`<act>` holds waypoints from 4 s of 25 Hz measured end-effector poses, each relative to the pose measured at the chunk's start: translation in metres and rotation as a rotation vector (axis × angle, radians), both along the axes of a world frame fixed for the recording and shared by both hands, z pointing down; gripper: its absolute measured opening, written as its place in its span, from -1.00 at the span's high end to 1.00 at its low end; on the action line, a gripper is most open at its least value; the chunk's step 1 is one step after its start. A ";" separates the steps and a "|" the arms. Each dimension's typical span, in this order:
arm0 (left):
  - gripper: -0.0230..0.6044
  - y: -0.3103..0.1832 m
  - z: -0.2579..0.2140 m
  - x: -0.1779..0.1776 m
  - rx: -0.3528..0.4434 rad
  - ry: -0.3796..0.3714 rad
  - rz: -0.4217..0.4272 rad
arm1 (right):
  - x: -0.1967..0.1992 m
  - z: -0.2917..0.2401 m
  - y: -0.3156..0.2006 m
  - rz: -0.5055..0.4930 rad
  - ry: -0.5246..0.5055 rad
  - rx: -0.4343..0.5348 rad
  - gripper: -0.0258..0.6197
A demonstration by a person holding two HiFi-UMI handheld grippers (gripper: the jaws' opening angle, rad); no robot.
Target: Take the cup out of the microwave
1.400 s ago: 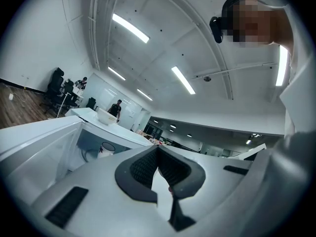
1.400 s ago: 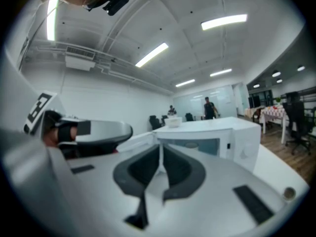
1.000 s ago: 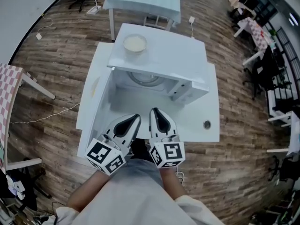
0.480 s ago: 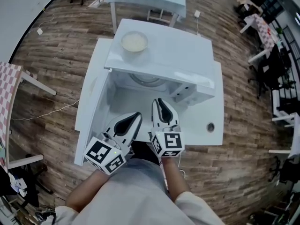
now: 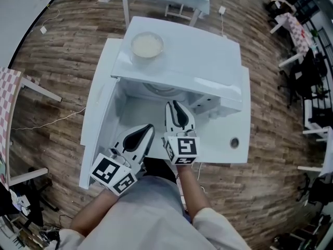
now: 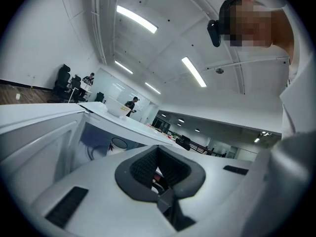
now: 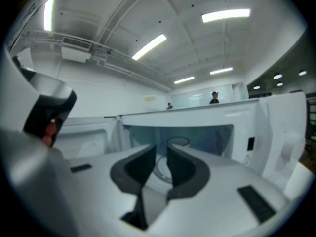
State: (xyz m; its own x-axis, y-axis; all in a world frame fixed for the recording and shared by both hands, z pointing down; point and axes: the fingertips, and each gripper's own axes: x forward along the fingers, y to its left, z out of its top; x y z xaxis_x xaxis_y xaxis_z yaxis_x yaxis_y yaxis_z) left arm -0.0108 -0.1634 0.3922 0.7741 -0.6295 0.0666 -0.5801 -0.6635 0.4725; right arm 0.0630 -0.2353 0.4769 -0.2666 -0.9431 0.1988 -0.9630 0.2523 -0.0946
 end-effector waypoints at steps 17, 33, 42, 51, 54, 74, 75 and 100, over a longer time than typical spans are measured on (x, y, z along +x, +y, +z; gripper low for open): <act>0.90 -0.021 0.009 0.002 -0.021 -0.005 -0.046 | 0.013 0.038 -0.036 -0.002 -0.007 -0.054 0.59; 0.89 -0.040 0.023 0.000 -0.058 -0.030 -0.085 | 0.019 0.066 -0.076 0.014 -0.003 -0.087 0.49; 0.90 -0.044 0.029 0.000 -0.075 -0.044 -0.093 | 0.016 0.083 -0.099 0.024 0.010 -0.106 0.38; 0.90 -0.049 0.032 -0.005 -0.085 -0.051 -0.112 | 0.012 0.090 -0.119 0.031 0.001 -0.106 0.38; 0.90 -0.048 0.032 -0.008 -0.085 -0.052 -0.117 | 0.015 0.091 -0.122 0.045 0.009 -0.102 0.38; 0.90 -0.040 0.031 -0.026 -0.084 -0.056 -0.150 | 0.009 0.076 -0.104 0.070 0.096 -0.045 0.70; 0.89 -0.039 0.031 -0.026 -0.082 -0.054 -0.148 | 0.009 0.076 -0.100 0.069 0.094 -0.046 0.70; 0.89 -0.012 0.014 -0.030 -0.037 -0.031 -0.084 | 0.004 0.061 -0.040 0.084 0.082 -0.047 0.71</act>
State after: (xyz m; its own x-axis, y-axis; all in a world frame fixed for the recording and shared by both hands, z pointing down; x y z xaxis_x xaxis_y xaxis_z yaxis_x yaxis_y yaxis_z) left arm -0.0409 -0.1755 0.4065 0.7162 -0.6886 0.1140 -0.6476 -0.5947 0.4764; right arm 0.0675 -0.2749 0.5375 -0.1681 -0.9505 0.2615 -0.9856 0.1676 -0.0246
